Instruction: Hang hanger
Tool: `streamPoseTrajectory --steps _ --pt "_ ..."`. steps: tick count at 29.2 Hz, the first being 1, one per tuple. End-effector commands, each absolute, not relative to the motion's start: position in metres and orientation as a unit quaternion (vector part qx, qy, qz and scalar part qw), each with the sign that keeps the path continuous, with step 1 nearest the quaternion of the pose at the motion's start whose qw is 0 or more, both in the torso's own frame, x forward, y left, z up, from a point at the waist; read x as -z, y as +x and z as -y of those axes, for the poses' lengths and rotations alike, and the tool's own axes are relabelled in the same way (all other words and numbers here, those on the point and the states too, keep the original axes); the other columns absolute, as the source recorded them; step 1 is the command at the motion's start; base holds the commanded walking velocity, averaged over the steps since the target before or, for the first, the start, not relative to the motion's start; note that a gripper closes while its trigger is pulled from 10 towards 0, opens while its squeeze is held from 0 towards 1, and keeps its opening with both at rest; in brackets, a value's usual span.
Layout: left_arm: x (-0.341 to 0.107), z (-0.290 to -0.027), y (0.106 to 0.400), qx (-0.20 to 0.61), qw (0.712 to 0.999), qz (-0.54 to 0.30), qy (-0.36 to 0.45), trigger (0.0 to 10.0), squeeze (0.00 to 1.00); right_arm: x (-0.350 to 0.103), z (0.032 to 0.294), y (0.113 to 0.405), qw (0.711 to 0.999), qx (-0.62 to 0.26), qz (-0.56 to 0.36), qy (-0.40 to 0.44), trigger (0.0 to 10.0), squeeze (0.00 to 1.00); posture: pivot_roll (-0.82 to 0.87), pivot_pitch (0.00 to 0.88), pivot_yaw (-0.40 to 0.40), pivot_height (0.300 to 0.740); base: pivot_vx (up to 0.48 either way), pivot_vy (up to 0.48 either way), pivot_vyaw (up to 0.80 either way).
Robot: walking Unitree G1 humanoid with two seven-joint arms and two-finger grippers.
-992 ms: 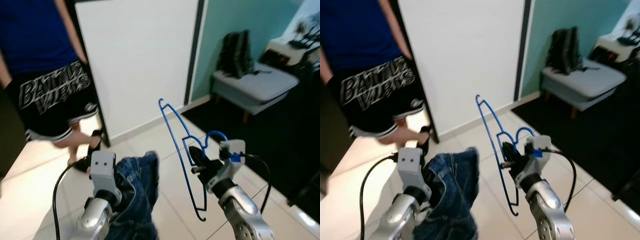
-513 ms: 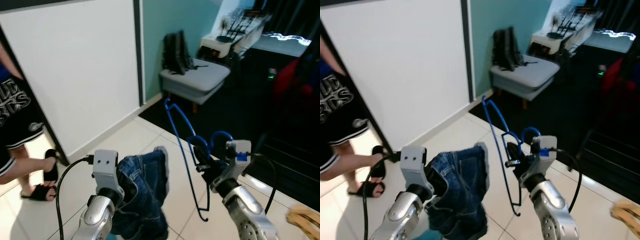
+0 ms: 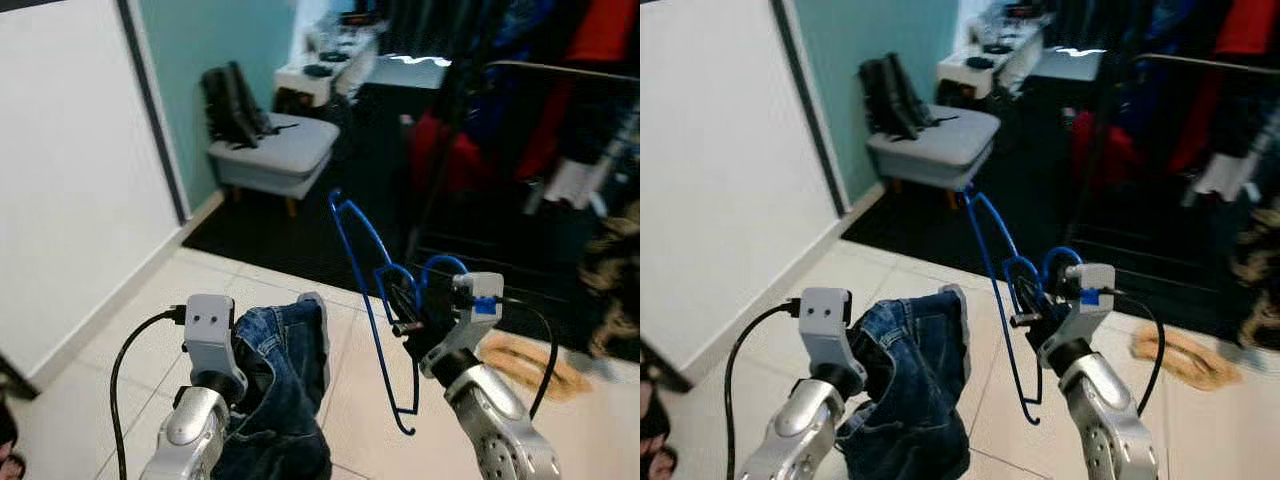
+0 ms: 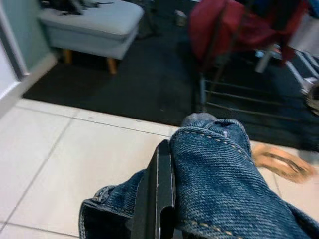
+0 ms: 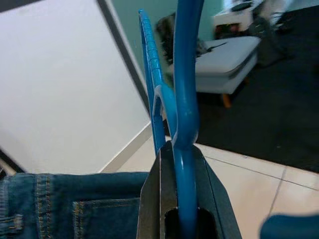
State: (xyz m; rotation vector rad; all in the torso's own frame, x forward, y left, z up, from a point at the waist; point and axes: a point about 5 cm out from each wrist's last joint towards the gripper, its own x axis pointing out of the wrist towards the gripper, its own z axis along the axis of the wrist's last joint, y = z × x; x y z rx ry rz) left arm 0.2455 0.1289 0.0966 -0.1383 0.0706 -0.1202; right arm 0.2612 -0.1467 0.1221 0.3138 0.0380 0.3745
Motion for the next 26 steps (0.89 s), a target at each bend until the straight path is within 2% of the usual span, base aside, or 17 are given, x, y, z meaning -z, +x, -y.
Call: streamPoseTrajectory --steps 1,5,9,10,12,13,14,16,17,21,22,23,24,25,26 --pt "-0.101 -0.129 0.247 0.061 0.995 -0.027 -0.067 10.0 0.0 -0.123 0.145 0.26 0.969 -0.189 -0.021 0.159 10.0 0.0 0.01 0.0 0.018 0.74 0.0 0.0 -0.8" --pt "-0.101 -0.13 0.248 0.06 0.996 -0.029 -0.063 10.0 0.0 -0.123 0.145 0.26 0.969 -0.19 -0.021 0.159 10.0 0.0 0.01 0.0 0.02 0.74 0.0 0.0 -0.8" --pt "-0.111 -0.132 0.262 0.071 0.997 -0.02 -0.011 10.0 0.0 -0.124 0.143 0.261 0.964 -0.21 -0.025 0.161 10.0 0.0 0.01 0.0 0.021 0.74 0.0 0.0 0.0" --pt "-0.122 -0.14 0.28 0.053 0.997 -0.005 0.062 10.0 0.0 -0.125 0.145 0.262 0.962 -0.224 -0.026 0.153 10.0 0.0 0.01 0.0 0.019 0.74 0.0 0.0 0.0" --pt "-0.125 -0.143 0.285 0.05 0.995 -0.002 0.084 10.0 0.0 -0.126 0.146 0.262 0.962 -0.227 -0.027 0.148 10.0 0.0 0.01 0.0 0.019 0.74 0.0 0.0 0.0" --pt "-0.13 -0.145 0.294 0.06 0.989 0.003 0.133 10.0 0.0 -0.126 0.147 0.263 0.963 -0.232 -0.028 0.131 10.0 0.0 0.01 0.0 0.02 0.74 0.0 0.0 0.0" --pt "-0.13 -0.145 0.294 0.06 0.989 0.003 0.133 10.0 0.0 -0.126 0.147 0.263 0.963 -0.232 -0.028 0.131 10.0 0.0 0.01 0.0 0.02 0.74 0.0 0.0 0.0" --pt "-0.144 -0.147 0.309 0.097 0.959 0.02 0.264 10.0 0.0 -0.128 0.15 0.264 0.965 -0.24 -0.031 0.101 10.0 0.0 0.0 0.0 0.02 0.74 0.0 0.0 0.0" --pt "-0.154 -0.155 0.327 0.124 0.916 0.014 0.38 10.0 0.0 -0.132 0.155 0.266 0.965 -0.249 -0.032 0.08 10.0 0.0 0.0 0.0 0.023 0.74 0.0 0.0 0.0" --pt "-0.159 -0.162 0.336 0.129 0.901 -0.001 0.414 10.0 0.0 -0.134 0.157 0.267 0.964 -0.255 -0.035 0.067 10.0 0.0 0.0 0.0 0.028 0.74 0.0 0.0 0.0" --pt "-0.161 -0.165 0.342 0.134 0.885 -0.012 0.446 10.0 0.0 -0.135 0.159 0.268 0.963 -0.26 -0.044 0.044 10.0 0.0 0.0 0.0 0.031 0.74 0.0 0.0 0.0" --pt "-0.161 -0.165 0.342 0.134 0.885 -0.012 0.446 10.0 0.0 -0.135 0.159 0.268 0.963 -0.26 -0.044 0.044 10.0 0.0 0.0 0.0 0.031 0.74 0.0 0.0 0.0" --pt "-0.163 -0.17 0.35 0.141 0.867 -0.027 0.476 10.0 0.0 -0.133 0.163 0.268 0.961 -0.268 -0.065 0.016 10.0 0.0 0.0 0.0 0.038 0.74 0.0 0.0 0.0" --pt "-0.163 -0.17 0.35 0.141 0.867 -0.027 0.476 10.0 0.0 -0.133 0.163 0.268 0.961 -0.268 -0.065 0.016 10.0 0.0 0.0 0.0 0.038 0.74 0.0 0.0 0.0" --pt "-0.166 -0.174 0.356 0.147 0.85 -0.039 0.504 10.0 0.0 -0.133 0.167 0.268 0.958 -0.276 -0.08 -0.011 10.0 0.0 0.0 0.0 0.04 0.74 0.0 0.0 0.0"
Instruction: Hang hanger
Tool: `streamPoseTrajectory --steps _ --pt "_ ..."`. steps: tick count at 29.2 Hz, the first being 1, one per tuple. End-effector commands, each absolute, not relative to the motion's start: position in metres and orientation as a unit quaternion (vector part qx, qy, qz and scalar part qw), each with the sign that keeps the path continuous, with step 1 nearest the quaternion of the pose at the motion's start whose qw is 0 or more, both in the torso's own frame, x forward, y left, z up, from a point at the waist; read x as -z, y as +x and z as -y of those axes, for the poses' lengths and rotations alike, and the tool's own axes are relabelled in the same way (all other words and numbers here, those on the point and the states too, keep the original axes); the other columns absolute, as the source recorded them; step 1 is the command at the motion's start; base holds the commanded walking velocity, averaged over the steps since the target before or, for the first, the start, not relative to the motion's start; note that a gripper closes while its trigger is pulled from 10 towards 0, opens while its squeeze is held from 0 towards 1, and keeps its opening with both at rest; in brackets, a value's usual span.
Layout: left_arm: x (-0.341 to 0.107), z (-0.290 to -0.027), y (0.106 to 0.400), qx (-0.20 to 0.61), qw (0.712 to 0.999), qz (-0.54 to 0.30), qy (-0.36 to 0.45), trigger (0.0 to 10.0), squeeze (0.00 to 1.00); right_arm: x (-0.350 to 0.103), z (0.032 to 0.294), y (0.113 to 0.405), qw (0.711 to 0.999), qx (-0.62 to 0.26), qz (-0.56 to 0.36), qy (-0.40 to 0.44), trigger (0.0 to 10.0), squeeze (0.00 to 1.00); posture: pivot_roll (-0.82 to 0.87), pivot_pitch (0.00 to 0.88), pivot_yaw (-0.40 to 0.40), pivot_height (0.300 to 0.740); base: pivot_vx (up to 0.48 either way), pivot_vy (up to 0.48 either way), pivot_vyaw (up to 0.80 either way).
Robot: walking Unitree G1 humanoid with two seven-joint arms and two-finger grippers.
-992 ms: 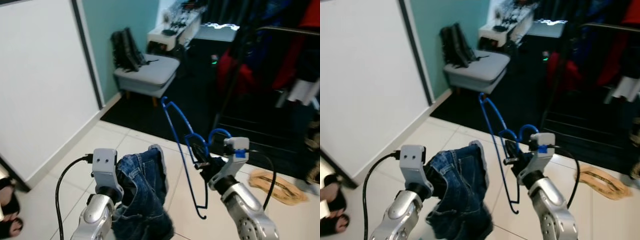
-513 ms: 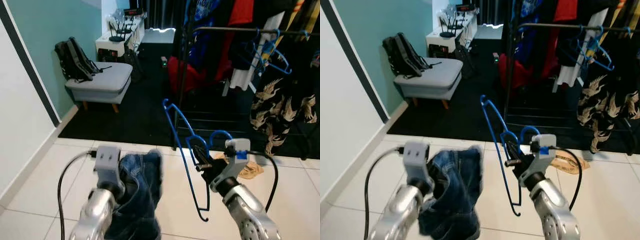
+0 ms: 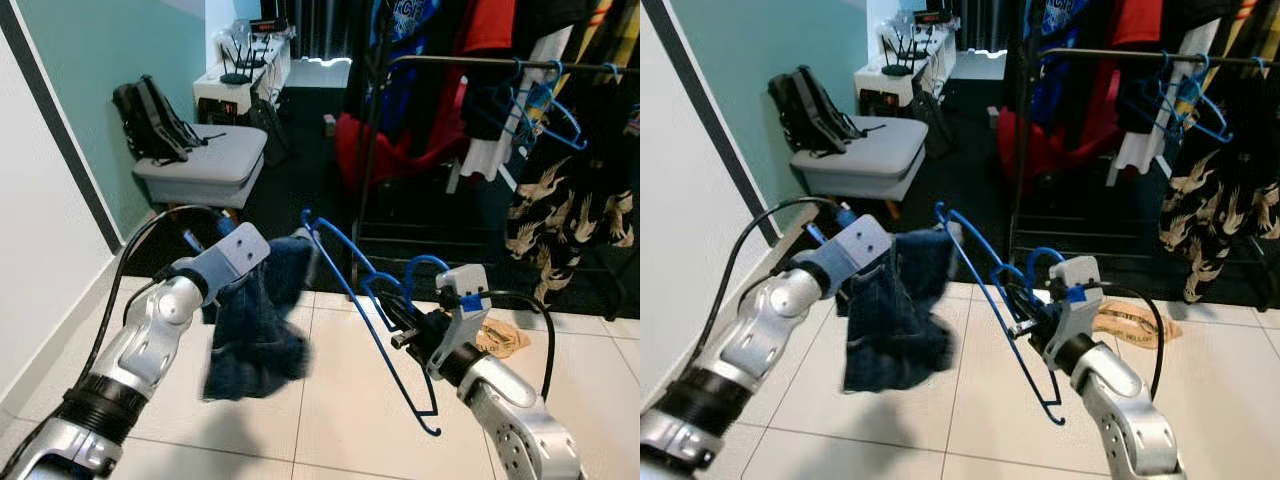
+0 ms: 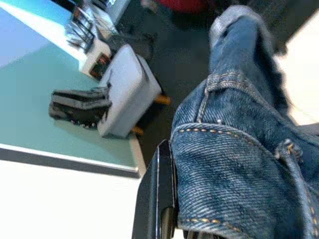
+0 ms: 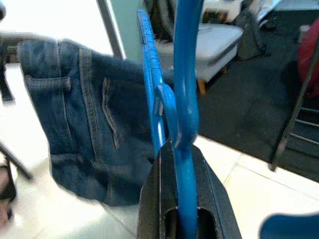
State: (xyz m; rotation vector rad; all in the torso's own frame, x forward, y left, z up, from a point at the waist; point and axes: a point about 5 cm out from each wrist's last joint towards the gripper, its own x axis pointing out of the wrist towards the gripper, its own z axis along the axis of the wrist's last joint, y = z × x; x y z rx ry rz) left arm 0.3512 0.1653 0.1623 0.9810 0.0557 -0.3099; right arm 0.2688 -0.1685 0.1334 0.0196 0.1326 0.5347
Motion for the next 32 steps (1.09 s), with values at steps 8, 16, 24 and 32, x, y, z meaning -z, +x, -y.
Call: streamPoseTrajectory --steps 8,16,24,32 --pt "-0.183 -0.178 0.374 0.227 0.767 -0.086 0.594 10.0 0.0 -0.148 0.191 0.256 0.929 -0.327 -0.141 -0.098 10.0 0.0 -0.02 0.0 0.047 0.74 0.0 0.0 0.0" --pt "-0.19 -0.177 0.383 0.25 0.751 -0.125 0.598 10.0 0.0 -0.156 0.173 0.242 0.896 -0.401 -0.158 -0.11 10.0 0.0 -0.02 0.0 0.054 0.74 0.0 0.0 0.0" --pt "-0.202 -0.171 0.39 0.253 0.8 -0.118 0.532 10.0 0.0 -0.155 0.164 0.233 0.876 -0.433 -0.177 -0.118 10.0 0.0 -0.02 0.0 0.061 0.74 0.0 0.0 0.0" --pt "-0.214 -0.158 0.393 0.272 0.922 -0.131 0.243 10.0 0.0 -0.156 0.166 0.228 0.871 -0.434 -0.195 -0.118 10.0 0.0 -0.02 0.0 0.063 0.74 0.0 0.0 0.0"
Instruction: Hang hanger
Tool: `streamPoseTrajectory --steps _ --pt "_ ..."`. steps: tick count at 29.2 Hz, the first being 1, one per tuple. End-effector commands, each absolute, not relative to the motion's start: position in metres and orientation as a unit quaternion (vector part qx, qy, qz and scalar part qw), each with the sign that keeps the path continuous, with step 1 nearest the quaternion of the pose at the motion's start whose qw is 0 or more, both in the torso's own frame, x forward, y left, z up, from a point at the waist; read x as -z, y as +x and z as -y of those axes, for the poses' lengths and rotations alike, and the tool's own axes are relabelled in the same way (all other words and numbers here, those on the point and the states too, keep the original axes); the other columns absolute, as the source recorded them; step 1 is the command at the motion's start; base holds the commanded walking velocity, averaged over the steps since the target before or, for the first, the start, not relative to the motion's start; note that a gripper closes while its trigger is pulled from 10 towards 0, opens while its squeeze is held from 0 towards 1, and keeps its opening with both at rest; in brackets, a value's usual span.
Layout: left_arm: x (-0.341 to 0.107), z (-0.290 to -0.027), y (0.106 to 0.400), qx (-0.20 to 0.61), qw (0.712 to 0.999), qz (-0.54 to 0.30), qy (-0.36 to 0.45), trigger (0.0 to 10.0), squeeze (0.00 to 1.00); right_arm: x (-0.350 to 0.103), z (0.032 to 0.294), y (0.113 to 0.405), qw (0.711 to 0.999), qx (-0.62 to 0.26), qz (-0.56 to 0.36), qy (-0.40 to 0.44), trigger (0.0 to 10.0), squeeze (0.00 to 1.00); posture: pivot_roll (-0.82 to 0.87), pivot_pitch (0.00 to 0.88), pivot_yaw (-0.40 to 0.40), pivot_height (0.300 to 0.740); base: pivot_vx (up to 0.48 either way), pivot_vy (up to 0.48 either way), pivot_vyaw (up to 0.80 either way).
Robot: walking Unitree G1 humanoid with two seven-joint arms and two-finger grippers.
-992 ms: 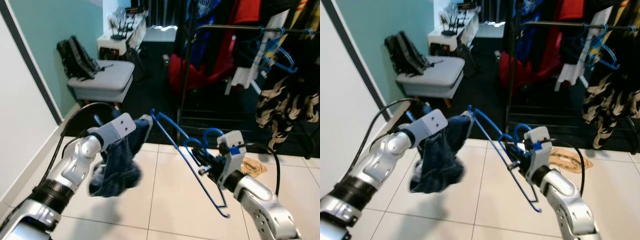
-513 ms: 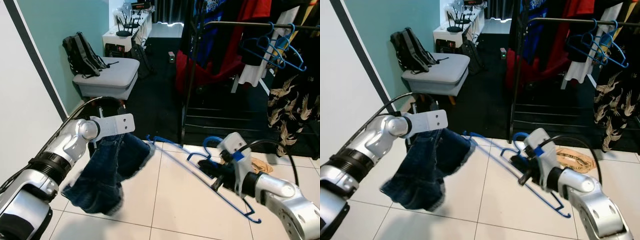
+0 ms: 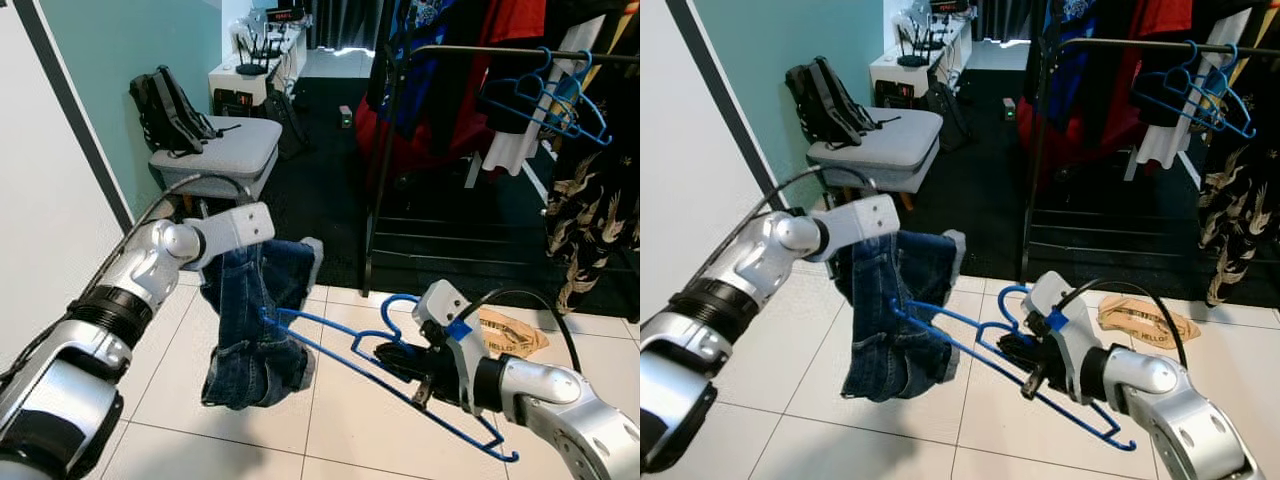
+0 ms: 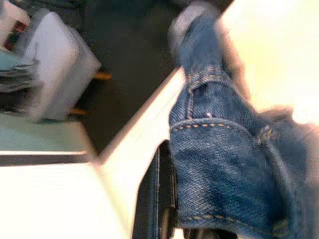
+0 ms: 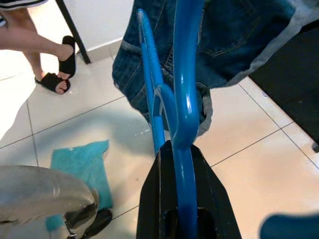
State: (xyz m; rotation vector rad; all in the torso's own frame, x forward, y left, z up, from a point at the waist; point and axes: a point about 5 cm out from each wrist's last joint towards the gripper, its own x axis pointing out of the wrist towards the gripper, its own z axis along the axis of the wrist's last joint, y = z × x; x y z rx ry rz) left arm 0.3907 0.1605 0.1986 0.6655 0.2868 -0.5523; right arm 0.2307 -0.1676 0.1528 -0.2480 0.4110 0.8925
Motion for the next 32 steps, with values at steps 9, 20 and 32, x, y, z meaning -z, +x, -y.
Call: streamPoseTrajectory --steps 9,20,32 --pt "-0.226 -0.155 0.402 0.224 0.932 -0.227 -0.174 10.0 0.0 -0.156 0.176 0.224 0.869 -0.43 -0.212 -0.123 10.0 0.0 -0.02 0.0 0.062 0.74 0.0 0.0 0.0" --pt "-0.234 -0.167 0.407 0.152 0.973 -0.172 -0.037 10.0 0.0 -0.158 0.178 0.222 0.868 -0.428 -0.218 -0.125 10.0 0.0 -0.02 0.0 0.074 0.74 0.0 0.0 0.0" --pt "-0.206 -0.118 0.372 0.408 0.712 -0.008 0.571 10.0 0.0 -0.161 0.181 0.222 0.87 -0.425 -0.21 -0.136 10.0 0.0 -0.02 0.0 0.084 0.74 0.0 0.0 0.0"
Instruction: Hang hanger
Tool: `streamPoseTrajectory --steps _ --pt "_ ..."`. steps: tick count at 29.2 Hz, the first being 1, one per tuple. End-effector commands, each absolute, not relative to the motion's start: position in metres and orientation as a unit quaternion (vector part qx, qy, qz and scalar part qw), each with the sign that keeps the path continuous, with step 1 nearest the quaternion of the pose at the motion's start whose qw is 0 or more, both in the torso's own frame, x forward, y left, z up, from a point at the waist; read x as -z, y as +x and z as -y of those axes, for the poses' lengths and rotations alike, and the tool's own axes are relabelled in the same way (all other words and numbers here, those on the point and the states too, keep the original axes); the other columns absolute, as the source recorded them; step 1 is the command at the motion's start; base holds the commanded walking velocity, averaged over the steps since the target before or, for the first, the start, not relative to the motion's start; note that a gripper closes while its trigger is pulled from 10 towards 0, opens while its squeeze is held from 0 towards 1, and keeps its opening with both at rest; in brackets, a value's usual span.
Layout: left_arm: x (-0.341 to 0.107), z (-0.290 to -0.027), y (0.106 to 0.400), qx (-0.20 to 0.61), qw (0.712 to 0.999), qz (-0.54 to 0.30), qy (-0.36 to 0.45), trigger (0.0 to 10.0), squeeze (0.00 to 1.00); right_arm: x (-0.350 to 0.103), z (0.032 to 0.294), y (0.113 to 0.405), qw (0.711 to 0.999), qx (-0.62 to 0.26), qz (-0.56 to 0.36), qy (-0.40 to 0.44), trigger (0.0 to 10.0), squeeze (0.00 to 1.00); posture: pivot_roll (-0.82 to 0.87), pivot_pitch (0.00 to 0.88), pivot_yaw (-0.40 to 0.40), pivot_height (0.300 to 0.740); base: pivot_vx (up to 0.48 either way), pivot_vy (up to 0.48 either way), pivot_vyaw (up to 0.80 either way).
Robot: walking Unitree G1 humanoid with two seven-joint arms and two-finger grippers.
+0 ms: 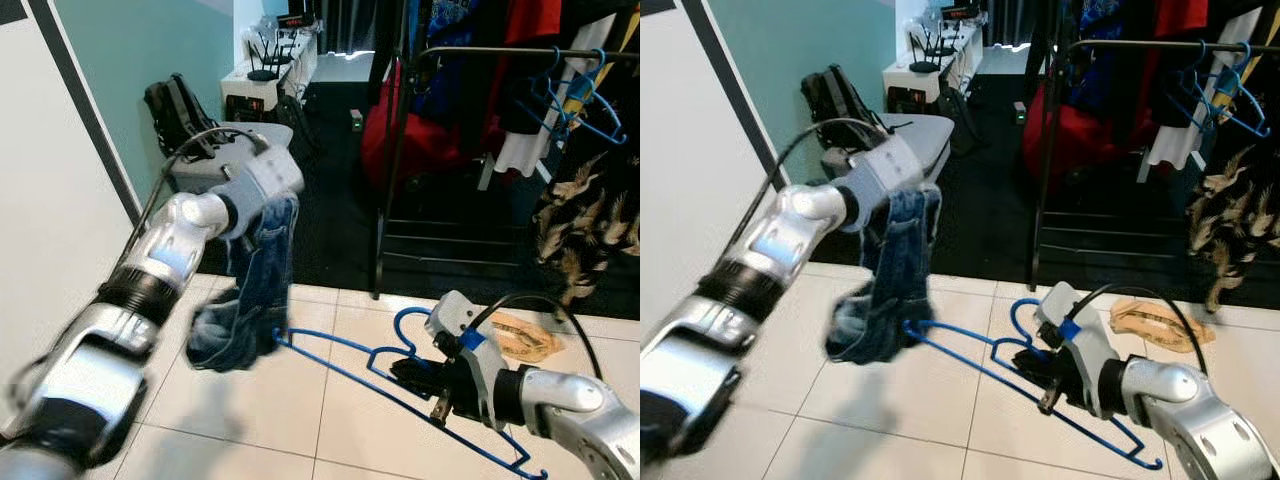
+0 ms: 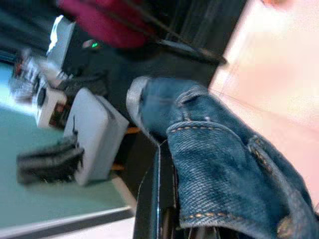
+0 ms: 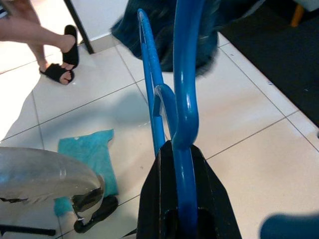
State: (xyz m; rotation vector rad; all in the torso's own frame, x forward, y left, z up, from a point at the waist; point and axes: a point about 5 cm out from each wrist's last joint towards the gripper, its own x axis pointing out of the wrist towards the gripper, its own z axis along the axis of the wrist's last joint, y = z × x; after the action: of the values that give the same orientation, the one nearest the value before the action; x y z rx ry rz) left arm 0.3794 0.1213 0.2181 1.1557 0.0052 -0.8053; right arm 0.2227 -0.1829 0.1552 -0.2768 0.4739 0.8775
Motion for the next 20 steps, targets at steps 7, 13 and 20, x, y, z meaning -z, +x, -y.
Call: streamPoseTrajectory --steps 7,13,20 --pt "-0.093 -0.152 0.358 0.382 0.615 -0.137 0.676 10.0 0.0 -0.134 0.224 0.273 0.968 -0.149 -0.172 -0.109 10.0 0.0 -0.02 0.0 0.101 0.74 0.0 0.0 0.0" --pt "-0.044 -0.17 0.337 0.335 0.623 -0.191 0.68 10.0 0.0 -0.092 0.244 0.272 0.973 -0.038 -0.212 -0.083 10.0 0.0 -0.03 0.0 0.112 0.74 0.0 0.0 0.0" --pt "-0.007 -0.179 0.309 0.321 0.636 -0.252 0.655 10.0 0.0 -0.055 0.242 0.249 0.961 -0.011 -0.265 -0.082 10.0 0.0 -0.08 0.024 0.145 0.74 0.0 0.0 0.0"
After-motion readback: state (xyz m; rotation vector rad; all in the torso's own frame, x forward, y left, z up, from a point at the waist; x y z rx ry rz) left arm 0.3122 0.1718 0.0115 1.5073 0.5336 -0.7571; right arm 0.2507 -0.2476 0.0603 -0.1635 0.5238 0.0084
